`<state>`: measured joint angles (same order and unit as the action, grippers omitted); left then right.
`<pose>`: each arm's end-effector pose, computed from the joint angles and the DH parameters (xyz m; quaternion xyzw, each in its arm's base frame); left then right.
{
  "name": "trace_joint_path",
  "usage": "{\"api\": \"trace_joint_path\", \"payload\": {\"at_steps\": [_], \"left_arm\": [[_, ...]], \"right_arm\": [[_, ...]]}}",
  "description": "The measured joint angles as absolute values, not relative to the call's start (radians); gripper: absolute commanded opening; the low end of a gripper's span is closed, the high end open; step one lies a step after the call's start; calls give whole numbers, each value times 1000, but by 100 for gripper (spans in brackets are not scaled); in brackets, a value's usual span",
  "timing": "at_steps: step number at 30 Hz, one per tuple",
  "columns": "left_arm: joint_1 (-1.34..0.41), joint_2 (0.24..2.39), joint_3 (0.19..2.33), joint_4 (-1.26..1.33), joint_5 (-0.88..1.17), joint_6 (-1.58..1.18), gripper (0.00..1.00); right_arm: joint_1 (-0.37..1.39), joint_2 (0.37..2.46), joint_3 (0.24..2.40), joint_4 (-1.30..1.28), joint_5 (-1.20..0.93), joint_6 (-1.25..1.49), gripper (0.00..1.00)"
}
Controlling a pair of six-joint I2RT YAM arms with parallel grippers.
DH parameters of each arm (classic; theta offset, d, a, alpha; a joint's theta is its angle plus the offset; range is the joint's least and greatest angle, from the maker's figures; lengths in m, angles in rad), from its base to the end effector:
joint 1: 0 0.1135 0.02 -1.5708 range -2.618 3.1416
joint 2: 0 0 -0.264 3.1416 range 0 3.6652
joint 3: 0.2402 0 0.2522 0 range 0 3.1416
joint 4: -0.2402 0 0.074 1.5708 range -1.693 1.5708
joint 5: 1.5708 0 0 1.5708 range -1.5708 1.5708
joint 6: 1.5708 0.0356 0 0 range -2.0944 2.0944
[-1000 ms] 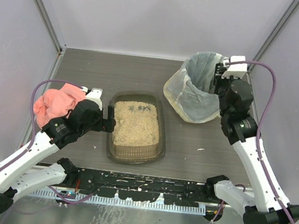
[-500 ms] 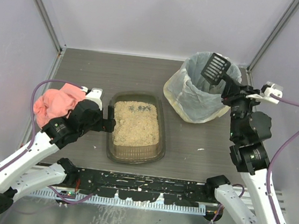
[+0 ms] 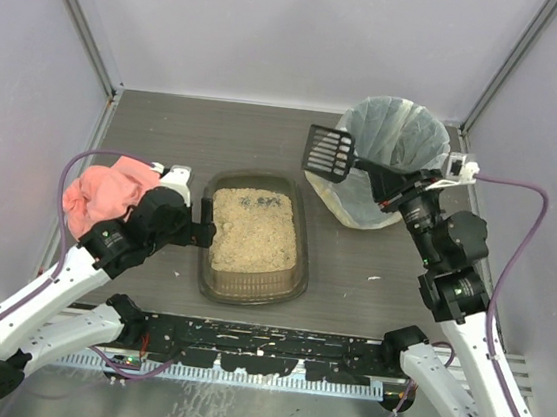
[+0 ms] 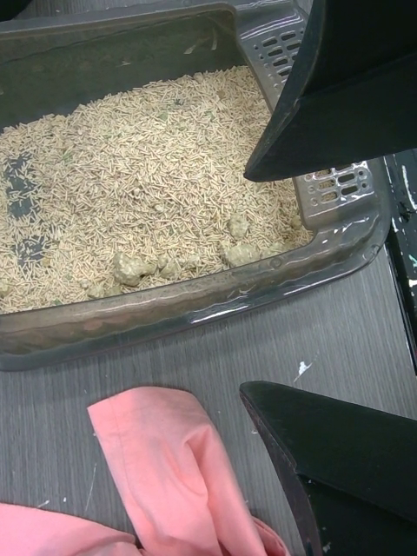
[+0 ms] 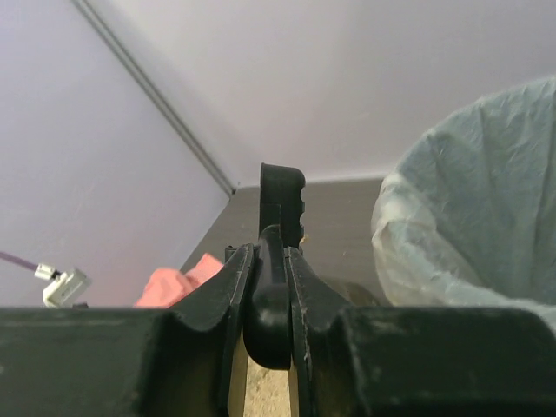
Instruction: Clean the litter box
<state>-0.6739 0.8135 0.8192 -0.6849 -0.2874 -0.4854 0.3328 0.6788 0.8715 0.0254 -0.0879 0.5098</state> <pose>0.1371 -0.0966 0.2988 0.0226 0.8948 -0.1256 0.4278 0.1411 0.0521 0.4087 0.0211 0.6259 0.3437 0.6997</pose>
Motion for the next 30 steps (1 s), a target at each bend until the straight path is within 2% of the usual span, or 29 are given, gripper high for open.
{"api": "trace_joint_path", "payload": {"at_steps": [6, 12, 17, 25, 30], "left_arm": [[-674, 813, 802, -678, -284, -492, 97], [-674, 823, 786, -668, -283, -502, 86], [-674, 849, 765, -642, -281, -508, 77], [-674, 886, 728, -607, -255, -505, 62], [-674, 902, 707, -574, -239, -504, 60]], "right_arm": [[470, 708, 802, -30, -26, 530, 1], [702, 813, 785, -58, 138, 533, 1], [834, 994, 842, -115, 256, 535, 1], [889, 1280, 1017, -161, 315, 538, 1], [891, 1390, 1119, -175, 341, 534, 1]]}}
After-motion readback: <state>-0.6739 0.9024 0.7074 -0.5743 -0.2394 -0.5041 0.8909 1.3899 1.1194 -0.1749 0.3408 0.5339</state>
